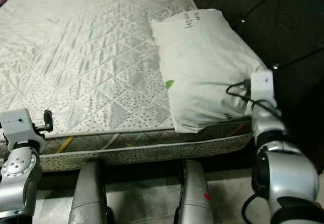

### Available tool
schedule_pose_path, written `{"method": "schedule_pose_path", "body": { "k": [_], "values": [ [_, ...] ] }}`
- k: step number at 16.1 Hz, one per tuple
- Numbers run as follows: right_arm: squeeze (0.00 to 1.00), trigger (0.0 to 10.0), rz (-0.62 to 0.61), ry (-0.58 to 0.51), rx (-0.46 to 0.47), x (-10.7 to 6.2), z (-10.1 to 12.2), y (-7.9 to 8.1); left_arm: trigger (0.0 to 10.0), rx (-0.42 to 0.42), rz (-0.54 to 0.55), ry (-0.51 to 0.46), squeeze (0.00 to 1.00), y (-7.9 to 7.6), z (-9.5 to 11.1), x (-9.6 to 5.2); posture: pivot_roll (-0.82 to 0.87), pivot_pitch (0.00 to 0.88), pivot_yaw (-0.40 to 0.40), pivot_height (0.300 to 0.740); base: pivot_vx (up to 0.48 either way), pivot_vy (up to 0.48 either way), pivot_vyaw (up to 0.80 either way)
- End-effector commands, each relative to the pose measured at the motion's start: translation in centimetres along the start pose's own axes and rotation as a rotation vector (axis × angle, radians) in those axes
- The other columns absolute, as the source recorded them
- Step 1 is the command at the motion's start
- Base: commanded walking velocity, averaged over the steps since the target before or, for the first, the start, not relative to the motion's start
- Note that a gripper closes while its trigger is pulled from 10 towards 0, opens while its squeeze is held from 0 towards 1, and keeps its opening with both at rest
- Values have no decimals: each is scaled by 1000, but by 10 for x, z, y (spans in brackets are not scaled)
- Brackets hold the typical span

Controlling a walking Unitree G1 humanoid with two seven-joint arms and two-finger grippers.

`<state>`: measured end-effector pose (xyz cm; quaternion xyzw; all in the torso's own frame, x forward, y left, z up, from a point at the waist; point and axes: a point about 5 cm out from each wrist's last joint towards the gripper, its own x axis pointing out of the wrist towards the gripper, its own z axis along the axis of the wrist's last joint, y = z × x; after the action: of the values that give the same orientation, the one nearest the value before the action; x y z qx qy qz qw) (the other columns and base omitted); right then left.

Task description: Clean up the room

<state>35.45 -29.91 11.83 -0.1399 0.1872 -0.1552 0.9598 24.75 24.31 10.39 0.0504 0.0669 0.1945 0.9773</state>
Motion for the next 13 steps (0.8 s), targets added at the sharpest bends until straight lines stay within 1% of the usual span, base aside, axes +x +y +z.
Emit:
{"method": "schedule_pose_path", "body": {
  "k": [1, 2, 4, 5, 6, 8, 9, 10, 11, 12, 13],
  "values": [
    [1000, 10000, 5, 45, 24, -1, -10, 4, 10000, 4, 14, 1, 0, 2, -1, 2, 9, 0, -9, 512, 0, 0, 0],
    [1000, 10000, -2, 64, 47, -2, -16, 6, 10000, 5, 14, -2, 0, 2, 0, 3, 5, 0, -7, 512, 0, 0, 0],
    [1000, 10000, -23, 69, 82, -2, -18, 7, 10000, 5, 14, -8, 0, 2, 1, 6, 4, 0, -7, 512, 0, 0, 0],
    [1000, 10000, -64, 10, 101, -1, -7, 3, 10000, 2, 14, -13, 0, 1, 3, 8, 3, 0, -5, 512, 0, 0, 0],
    [1000, 10000, -104, -84, 126, 0, 13, -1, 10000, -1, 16, -20, 0, 0, 4, 10, 0, 0, -3, 512, 0, 0, 0],
    [1000, 10000, -131, -258, 202, -1, 56, 0, 10000, -5, 19, -34, 0, -1, 7, 14, -8, 0, 2, 512, 0, 0, 0],
    [1000, 10000, -129, -299, 220, -2, 66, 2, 10000, -8, 20, -40, 0, -1, 8, 15, -8, 0, 2, 512, 0, 0, 0],
    [1000, 10000, -100, -399, 250, -5, 92, 13, 10000, -17, 21, -56, 0, -3, 12, 20, -12, 0, 4, 512, 0, 0, 0],
    [1000, 10000, -92, -414, 246, -6, 96, 16, 10000, -19, 21, -59, 0, -3, 13, 21, -14, 0, 4, 512, 0, 0, 0],
    [1000, 10000, -72, -437, 229, -7, 102, 25, 10000, -22, 19, -63, 0, -6, 14, 24, -18, 0, 5, 512, 0, 0, 0],
    [1000, 10000, -24, -445, 208, -9, 101, 38, 10000, -26, 17, -67, 0, -7, 14, 25, -25, 0, 5, 512, 0, 0, 0]
  ]
}}
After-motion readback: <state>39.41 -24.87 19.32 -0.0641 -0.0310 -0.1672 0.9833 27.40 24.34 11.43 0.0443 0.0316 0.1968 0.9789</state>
